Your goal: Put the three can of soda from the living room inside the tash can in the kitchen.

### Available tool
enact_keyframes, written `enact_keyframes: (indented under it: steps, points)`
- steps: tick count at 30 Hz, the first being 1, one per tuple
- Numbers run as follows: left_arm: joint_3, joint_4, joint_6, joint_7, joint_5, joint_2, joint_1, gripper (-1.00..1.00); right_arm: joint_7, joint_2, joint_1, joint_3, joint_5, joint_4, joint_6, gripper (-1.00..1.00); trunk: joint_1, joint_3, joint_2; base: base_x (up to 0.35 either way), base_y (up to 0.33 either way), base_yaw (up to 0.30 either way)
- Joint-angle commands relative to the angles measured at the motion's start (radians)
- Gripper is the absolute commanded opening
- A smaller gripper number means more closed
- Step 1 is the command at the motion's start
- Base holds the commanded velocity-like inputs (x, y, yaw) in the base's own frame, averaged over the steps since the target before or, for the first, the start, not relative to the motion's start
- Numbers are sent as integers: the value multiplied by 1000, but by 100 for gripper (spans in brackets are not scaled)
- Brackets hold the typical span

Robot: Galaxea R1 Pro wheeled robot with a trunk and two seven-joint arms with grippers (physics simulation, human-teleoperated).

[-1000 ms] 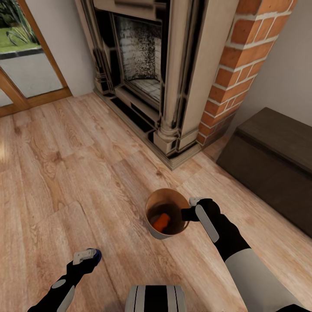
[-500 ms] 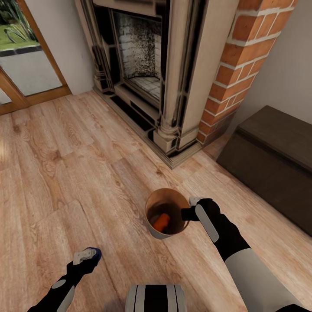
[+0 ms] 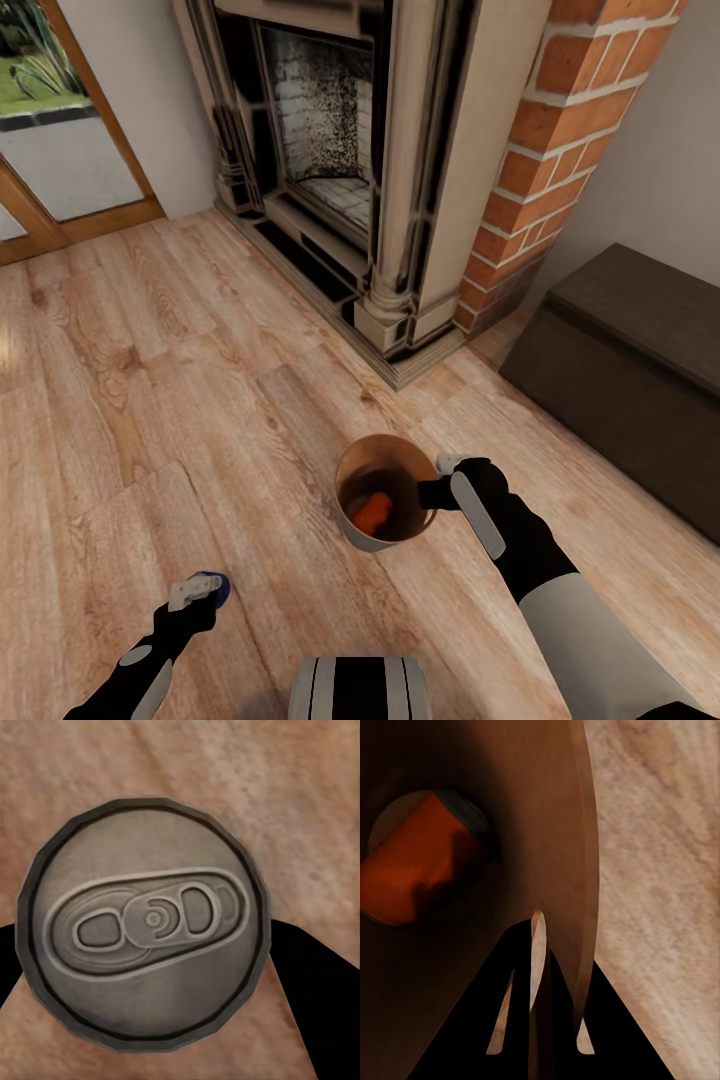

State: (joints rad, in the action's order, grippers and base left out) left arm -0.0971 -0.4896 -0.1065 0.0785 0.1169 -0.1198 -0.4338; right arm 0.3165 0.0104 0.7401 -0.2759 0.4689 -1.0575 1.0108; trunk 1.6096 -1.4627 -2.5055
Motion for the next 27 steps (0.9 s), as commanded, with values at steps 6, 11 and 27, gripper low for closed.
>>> enact_keyframes:
  steps: [6, 11, 27]
  points:
    - [0, 0, -1, 1, -2, 0, 0, -100, -5, 0, -1, 1, 25, 2, -6, -100, 1, 0, 0, 0, 0, 0]
    - [1, 0, -1, 1, -2, 0, 0, -100, -5, 0, -1, 1, 25, 2, -6, -100, -1, 15, 1, 0, 0, 0]
    - [2, 0, 0, 0, -2, 0, 0, -100, -5, 0, -1, 0, 25, 2, -6, -100, -8, 77, 5, 0, 0, 0]
